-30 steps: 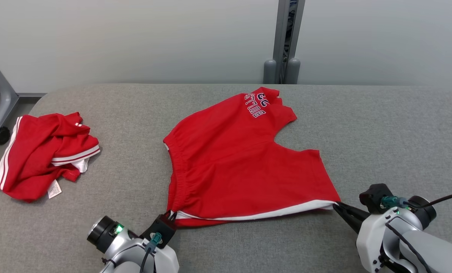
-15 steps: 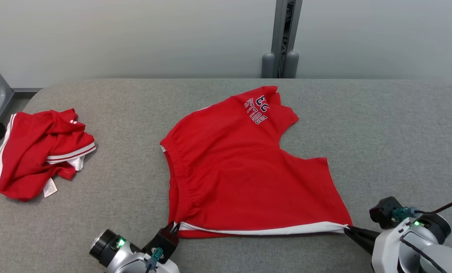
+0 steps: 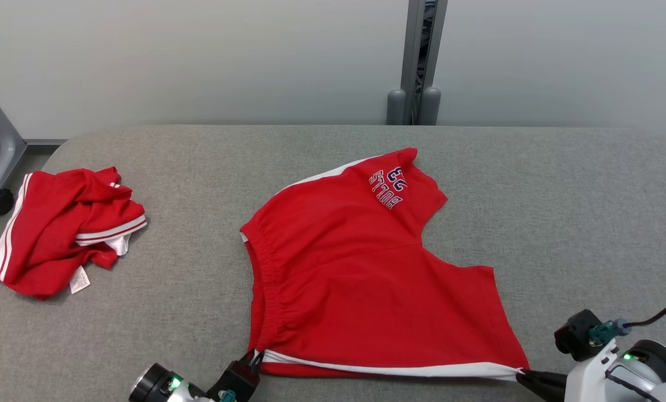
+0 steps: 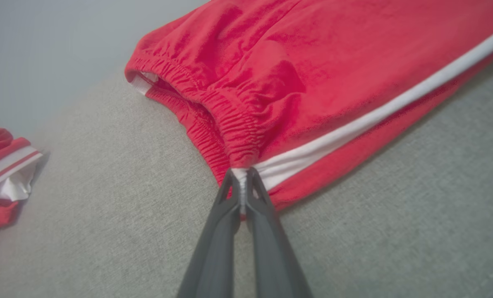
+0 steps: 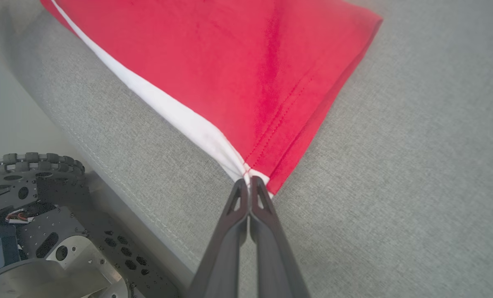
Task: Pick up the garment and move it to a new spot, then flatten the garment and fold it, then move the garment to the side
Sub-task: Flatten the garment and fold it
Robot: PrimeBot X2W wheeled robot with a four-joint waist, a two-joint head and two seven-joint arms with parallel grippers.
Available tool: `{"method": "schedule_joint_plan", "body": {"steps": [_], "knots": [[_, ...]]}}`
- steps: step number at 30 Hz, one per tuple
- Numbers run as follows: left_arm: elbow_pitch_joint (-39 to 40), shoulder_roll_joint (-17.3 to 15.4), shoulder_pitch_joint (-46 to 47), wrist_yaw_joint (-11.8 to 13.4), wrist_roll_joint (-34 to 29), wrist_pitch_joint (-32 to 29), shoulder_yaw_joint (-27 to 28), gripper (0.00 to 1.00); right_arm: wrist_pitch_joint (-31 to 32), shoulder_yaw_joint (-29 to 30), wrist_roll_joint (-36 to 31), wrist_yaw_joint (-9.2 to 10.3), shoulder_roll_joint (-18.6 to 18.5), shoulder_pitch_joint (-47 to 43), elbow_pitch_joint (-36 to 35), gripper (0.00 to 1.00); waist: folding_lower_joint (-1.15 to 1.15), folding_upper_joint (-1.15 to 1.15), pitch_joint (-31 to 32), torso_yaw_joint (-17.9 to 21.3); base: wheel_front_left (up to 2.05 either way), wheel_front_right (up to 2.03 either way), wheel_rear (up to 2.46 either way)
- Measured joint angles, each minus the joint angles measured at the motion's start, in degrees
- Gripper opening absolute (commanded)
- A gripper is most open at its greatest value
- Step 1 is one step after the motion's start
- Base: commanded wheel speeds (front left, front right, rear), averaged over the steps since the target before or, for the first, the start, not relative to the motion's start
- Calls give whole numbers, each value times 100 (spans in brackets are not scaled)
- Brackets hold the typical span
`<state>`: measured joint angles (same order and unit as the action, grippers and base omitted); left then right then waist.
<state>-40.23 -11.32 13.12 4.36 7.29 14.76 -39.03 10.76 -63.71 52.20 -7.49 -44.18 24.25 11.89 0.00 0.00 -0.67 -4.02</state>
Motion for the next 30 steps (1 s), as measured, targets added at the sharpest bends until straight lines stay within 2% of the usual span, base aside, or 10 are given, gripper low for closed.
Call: {"method": "schedule_joint_plan", "body": {"steps": [7, 18, 25, 30], "knots": [[425, -104, -188, 56, 35, -124, -71, 0, 471, 580, -152, 0, -135, -377, -390, 0, 0, 0, -51, -52, 0, 0, 0], [1078, -292, -516, 126, 91, -319, -186, 0, 1180, 1480, -265, 0, -143, -1016, -1077, 0, 0, 0, -233, -153, 0, 0, 0], [1401, -292, -387, 177, 275, -320, -10, 0, 1355, 2043, -588, 0, -107, -1008, -1251, 0, 0, 0, -375, -229, 0, 0, 0], [1541, -214, -105, 172, 493, -421, 164, 0, 1462, 2338, -740, 0, -80, -680, -1323, 0, 0, 0, -586, -290, 0, 0, 0]]}}
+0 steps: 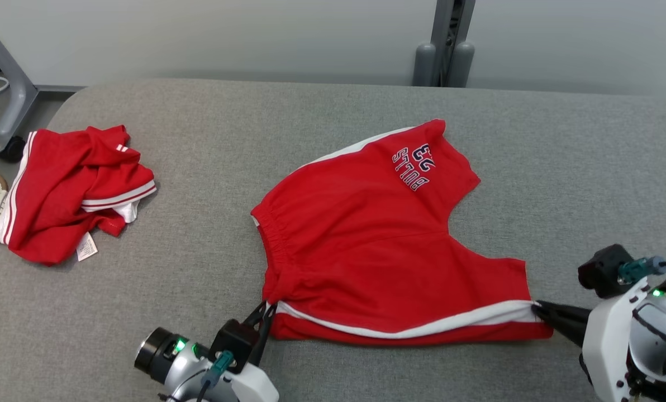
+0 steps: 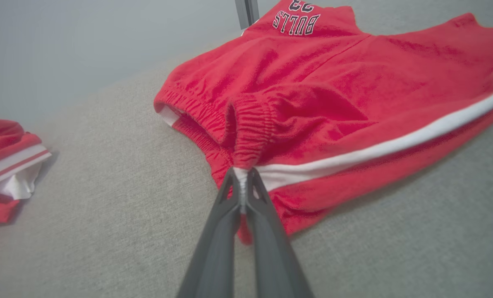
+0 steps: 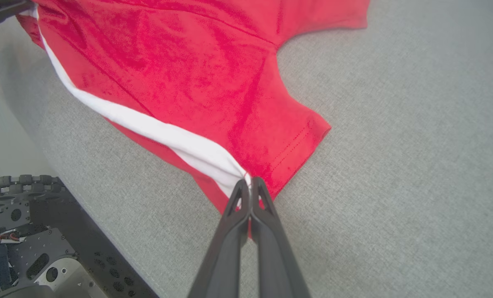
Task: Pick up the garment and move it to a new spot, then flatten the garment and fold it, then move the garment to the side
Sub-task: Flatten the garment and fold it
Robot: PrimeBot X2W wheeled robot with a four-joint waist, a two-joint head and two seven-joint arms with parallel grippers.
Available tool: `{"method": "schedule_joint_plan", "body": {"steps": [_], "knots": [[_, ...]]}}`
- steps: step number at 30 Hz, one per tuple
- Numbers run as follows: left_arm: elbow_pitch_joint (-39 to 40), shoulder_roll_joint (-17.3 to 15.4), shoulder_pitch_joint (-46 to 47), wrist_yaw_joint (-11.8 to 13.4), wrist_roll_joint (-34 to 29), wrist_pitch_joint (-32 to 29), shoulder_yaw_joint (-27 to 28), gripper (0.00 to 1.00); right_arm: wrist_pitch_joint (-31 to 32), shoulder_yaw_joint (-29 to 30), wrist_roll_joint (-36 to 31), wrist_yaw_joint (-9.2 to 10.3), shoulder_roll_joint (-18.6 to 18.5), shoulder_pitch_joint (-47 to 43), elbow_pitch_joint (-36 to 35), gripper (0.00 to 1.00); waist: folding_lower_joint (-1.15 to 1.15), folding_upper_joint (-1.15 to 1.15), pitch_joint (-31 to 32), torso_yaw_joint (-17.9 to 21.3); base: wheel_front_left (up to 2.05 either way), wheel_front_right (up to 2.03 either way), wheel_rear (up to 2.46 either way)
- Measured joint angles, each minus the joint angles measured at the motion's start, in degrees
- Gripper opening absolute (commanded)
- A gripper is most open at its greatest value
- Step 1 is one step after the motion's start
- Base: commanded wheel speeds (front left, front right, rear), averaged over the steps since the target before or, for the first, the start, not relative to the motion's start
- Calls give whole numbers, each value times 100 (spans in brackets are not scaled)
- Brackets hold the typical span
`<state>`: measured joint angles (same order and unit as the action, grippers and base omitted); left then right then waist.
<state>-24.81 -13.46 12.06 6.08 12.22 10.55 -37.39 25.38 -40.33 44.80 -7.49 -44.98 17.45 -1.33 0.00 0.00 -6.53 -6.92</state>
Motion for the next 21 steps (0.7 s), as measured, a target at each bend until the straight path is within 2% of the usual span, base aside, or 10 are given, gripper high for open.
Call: {"method": "schedule_joint_plan", "body": {"steps": [5, 15, 21], "knots": [[111, 202, 338, -20, 304, -183, 211, 0, 87, 157, -55, 0, -2, 463, -26, 0, 0, 0, -245, -92, 0, 0, 0], [452, 318, 732, -56, 635, -390, 437, 0, 92, 191, 13, 0, -75, 1401, 38, 0, 0, 0, -545, -335, 0, 0, 0], [566, 347, 963, -38, 769, -409, 573, 0, -158, 70, 51, 0, -29, 1959, 254, 0, 0, 0, -668, -398, 0, 0, 0]]}}
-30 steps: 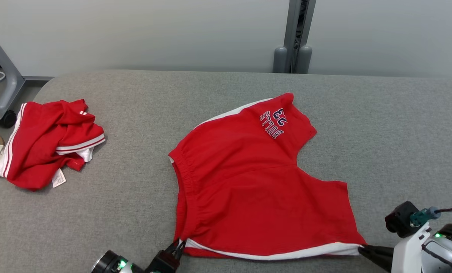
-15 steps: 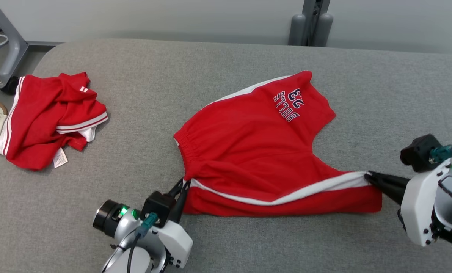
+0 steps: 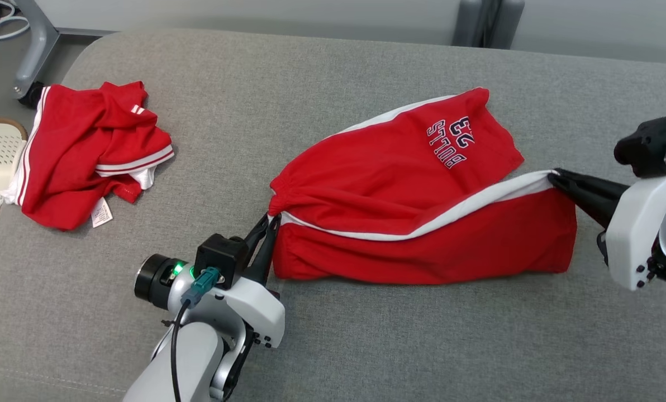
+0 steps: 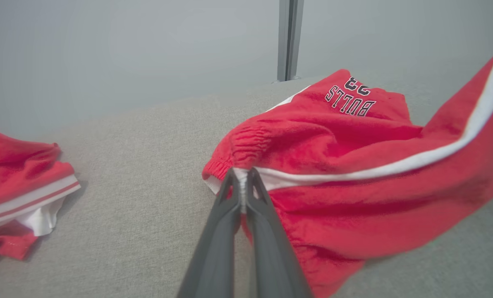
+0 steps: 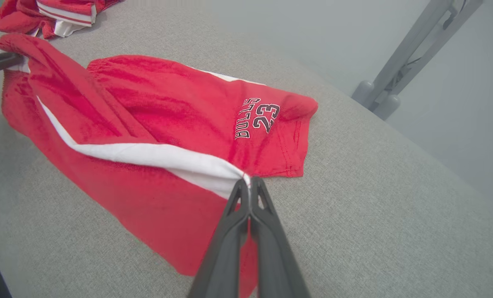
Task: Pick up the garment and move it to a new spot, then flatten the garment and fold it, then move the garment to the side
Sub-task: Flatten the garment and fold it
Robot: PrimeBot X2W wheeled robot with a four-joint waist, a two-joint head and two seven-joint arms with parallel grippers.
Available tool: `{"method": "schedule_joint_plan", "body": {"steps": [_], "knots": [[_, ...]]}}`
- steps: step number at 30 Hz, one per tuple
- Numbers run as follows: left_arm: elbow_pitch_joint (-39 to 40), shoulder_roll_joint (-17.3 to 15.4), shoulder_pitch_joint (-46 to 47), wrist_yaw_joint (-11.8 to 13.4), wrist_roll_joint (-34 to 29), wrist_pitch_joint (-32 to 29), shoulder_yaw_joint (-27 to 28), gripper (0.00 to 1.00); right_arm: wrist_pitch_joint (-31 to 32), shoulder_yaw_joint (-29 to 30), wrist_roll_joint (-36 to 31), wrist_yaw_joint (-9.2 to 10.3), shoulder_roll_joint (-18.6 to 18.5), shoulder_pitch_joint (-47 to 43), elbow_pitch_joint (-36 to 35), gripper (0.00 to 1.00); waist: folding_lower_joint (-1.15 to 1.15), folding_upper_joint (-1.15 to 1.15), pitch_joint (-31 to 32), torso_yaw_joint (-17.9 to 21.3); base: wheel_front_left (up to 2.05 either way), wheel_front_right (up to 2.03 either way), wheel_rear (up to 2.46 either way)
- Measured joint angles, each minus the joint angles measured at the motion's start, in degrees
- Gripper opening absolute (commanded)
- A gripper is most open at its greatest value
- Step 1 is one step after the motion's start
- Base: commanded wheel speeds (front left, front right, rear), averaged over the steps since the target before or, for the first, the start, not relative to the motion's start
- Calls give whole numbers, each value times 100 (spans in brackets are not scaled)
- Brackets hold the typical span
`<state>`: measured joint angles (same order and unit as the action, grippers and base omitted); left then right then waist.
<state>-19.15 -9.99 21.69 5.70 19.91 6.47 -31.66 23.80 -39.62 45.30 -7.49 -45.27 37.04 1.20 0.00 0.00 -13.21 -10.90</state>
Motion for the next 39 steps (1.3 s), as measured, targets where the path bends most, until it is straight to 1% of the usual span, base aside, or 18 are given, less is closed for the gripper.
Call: {"method": "schedule_joint_plan", "body": {"steps": [5, 13, 14, 22, 26, 30, 39], "knots": [[-68, 178, 344, 41, 93, -23, 80, 0, -198, -147, 0, 0, 18, 510, 202, 0, 0, 0, -204, -50, 0, 0, 0], [-548, 456, 1027, 144, 261, 14, 240, 0, -560, -504, -87, 0, 145, 1601, 808, 0, 0, 0, -642, -131, 0, 0, 0], [-548, 456, 1027, 144, 261, 14, 240, 0, -560, -504, -87, 0, 145, 1601, 808, 0, 0, 0, -642, -131, 0, 0, 0], [-1183, 681, 1454, 202, 666, 186, 299, 0, -765, -1099, -8, 0, 252, 2502, 1634, 0, 0, 0, -1014, -274, 0, 0, 0], [-1452, 714, 1625, 223, 950, 315, 275, 0, -850, -1429, 80, -1, 318, 2891, 1995, 0, 0, 0, -1152, -358, 0, 0, 0], [-1581, 724, 1775, 254, 1292, 417, 65, 0, -951, -1757, 134, -1, 372, 3293, 2326, 0, 0, 0, -1273, -432, 0, 0, 0], [-1704, 724, 2124, 456, 1987, 624, -541, 0, -1031, -2509, 392, 0, 480, 3938, 2964, 0, 0, 0, -1500, -593, 0, 0, 0]]}}
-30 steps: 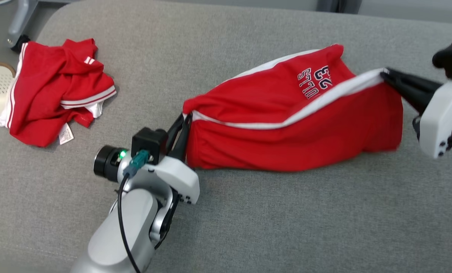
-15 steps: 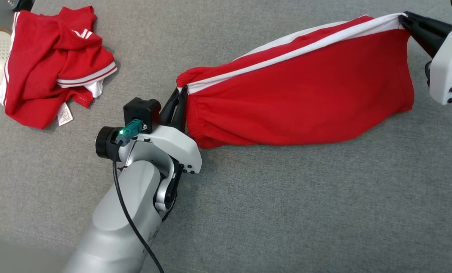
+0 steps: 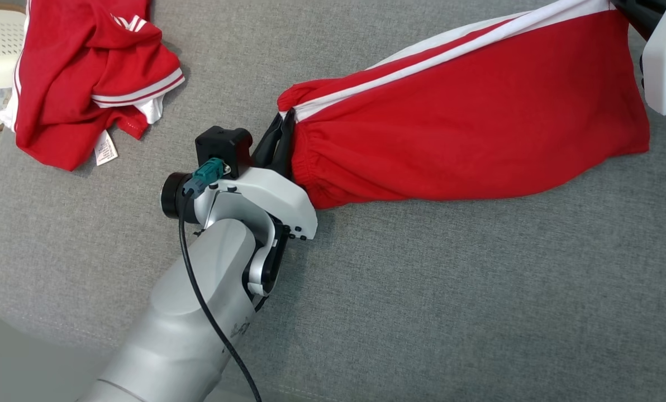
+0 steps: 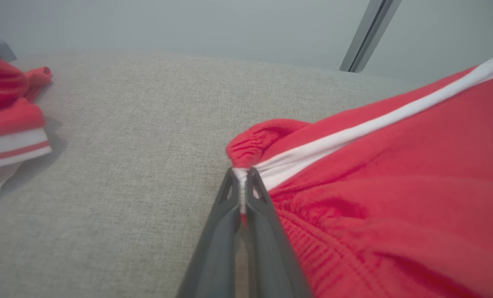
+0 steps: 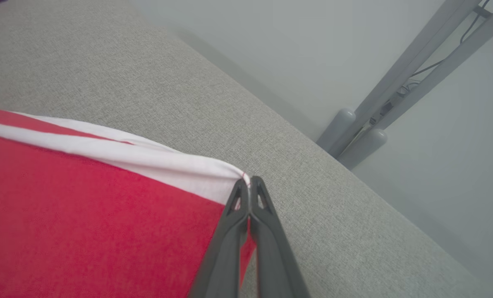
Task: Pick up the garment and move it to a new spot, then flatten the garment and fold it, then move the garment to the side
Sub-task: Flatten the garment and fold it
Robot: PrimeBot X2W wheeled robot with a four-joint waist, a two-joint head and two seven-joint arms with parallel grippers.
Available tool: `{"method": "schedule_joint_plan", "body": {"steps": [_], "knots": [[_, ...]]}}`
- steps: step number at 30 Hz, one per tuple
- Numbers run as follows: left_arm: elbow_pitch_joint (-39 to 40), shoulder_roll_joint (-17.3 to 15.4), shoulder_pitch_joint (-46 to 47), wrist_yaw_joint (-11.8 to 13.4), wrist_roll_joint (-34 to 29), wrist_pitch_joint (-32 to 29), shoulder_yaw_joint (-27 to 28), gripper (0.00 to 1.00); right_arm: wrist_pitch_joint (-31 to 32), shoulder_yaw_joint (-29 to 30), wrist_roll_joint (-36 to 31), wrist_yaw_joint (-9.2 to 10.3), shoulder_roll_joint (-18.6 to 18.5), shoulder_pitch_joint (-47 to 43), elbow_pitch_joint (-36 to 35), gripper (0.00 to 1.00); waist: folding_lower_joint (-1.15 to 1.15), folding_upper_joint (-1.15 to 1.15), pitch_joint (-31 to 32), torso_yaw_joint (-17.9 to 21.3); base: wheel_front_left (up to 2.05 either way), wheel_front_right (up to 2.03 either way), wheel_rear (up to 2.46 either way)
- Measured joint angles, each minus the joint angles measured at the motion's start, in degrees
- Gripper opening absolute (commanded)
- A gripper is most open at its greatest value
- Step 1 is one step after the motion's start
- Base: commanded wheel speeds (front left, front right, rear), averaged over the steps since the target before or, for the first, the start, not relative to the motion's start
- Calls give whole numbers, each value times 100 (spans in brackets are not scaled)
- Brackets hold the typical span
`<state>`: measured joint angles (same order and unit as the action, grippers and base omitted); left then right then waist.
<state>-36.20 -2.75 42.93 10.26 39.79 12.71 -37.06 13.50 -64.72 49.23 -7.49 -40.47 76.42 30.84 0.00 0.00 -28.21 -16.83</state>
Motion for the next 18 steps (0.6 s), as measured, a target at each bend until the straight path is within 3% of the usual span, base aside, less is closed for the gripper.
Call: {"method": "schedule_joint_plan", "body": {"steps": [9, 18], "knots": [[-126, 0, 330, 118, 432, 182, -435, 0, -100, -571, 291, 0, 97, 391, 454, 0, 0, 0, -156, -107, 0, 0, 0], [-297, 1, 640, 192, 737, 223, -760, 0, -305, -784, 370, -1, 172, 665, 751, 0, 0, 0, -323, -176, 0, 0, 0]]}}
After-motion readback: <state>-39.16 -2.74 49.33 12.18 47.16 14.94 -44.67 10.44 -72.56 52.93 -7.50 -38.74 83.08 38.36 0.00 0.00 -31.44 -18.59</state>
